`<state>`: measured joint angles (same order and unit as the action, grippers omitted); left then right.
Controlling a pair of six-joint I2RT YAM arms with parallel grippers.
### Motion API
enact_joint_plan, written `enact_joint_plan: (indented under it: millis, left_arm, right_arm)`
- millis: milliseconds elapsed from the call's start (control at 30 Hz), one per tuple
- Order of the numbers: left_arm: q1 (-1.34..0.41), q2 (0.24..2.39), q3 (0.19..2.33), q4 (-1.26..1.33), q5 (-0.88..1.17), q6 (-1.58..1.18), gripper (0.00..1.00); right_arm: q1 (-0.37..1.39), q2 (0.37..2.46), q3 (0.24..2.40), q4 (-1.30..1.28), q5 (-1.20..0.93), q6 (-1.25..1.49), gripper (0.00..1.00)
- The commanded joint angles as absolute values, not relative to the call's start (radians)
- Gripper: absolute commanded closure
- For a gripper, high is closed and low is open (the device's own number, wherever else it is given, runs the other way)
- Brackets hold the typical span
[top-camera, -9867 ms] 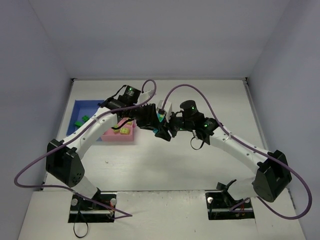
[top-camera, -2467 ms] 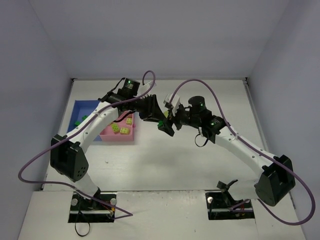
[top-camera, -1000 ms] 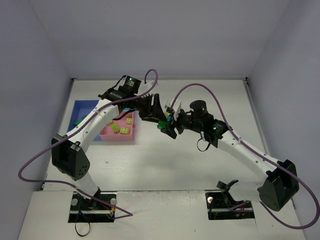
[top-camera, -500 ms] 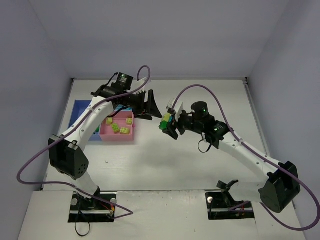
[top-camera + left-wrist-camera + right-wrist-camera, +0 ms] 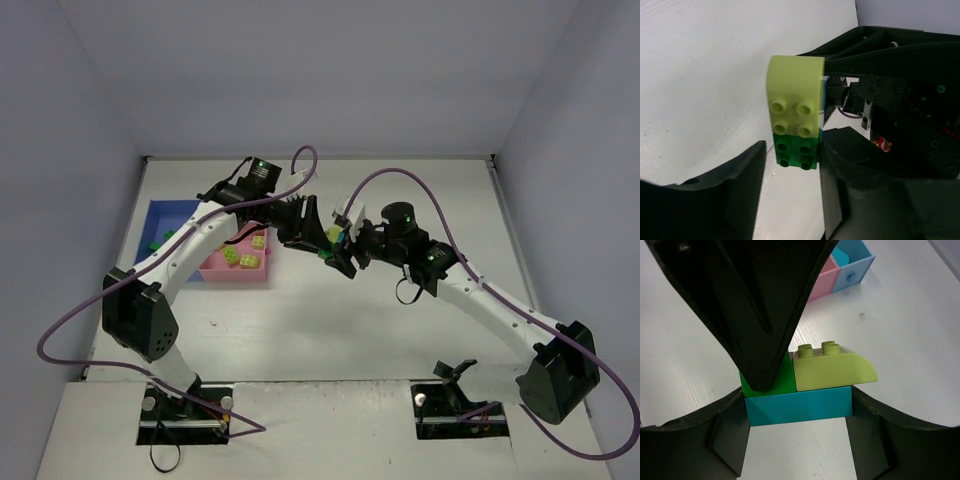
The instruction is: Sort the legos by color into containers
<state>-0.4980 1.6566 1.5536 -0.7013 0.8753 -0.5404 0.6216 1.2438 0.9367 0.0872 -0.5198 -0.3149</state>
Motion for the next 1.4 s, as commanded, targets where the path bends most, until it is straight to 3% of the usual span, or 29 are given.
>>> enact_joint_plan:
  millis: [0,33,67,267,367,633,767,900,1000,1367]
  left_arm:
    - [-0.506,1.591,1.557,-0.629,0.896,-0.552,0.63]
    - [-0.505,1.591,1.555,-0.623,0.897,-0.554,0.73]
    - [-0.506,1.591,1.554,-0.615,0.91,-0.554,0.75]
    - [-0.505,1.583,1.523,-0.559,0.948,-0.566,0.78]
    - [-0.506,1.578,1.513,-0.552,0.95,-0.571,0.67]
    - [-0.506,1.577,1.5,-0.554,0.94,-0.555,0.56]
    - [-0.503,1.575,1.512,-0.557,0.943,-0.554,0.88]
    - [-0.5,1.578,1.535,-0.572,0.948,-0.545,1.0]
    - [-0.502,1.585,1.551,-0.592,0.946,-0.537,1.0]
    - [-0.502,1.601,1.583,-0.646,0.945,-0.512,1.0]
  right_arm:
    - [0.617,1.25,1.0,0.156,-0.531,-0.299,0.98]
    - [0.614,1.25,1.002,0.156,-0.531,-0.299,0.98]
    - [0.612,1.249,1.002,0.156,-0.532,-0.296,0.98]
    - [0.609,1.241,1.003,0.167,-0.537,-0.282,0.97]
    - [0.604,1.239,1.005,0.173,-0.54,-0.273,0.97]
    - [0.595,1.238,1.008,0.196,-0.552,-0.252,0.96]
    - [0.592,1.235,1.0,0.195,-0.554,-0.256,0.89]
    - [0.591,1.226,0.985,0.192,-0.554,-0.264,0.76]
    - [0.589,1.221,0.98,0.187,-0.552,-0.27,0.67]
    - [0.589,1.229,0.988,0.175,-0.557,-0.285,0.52]
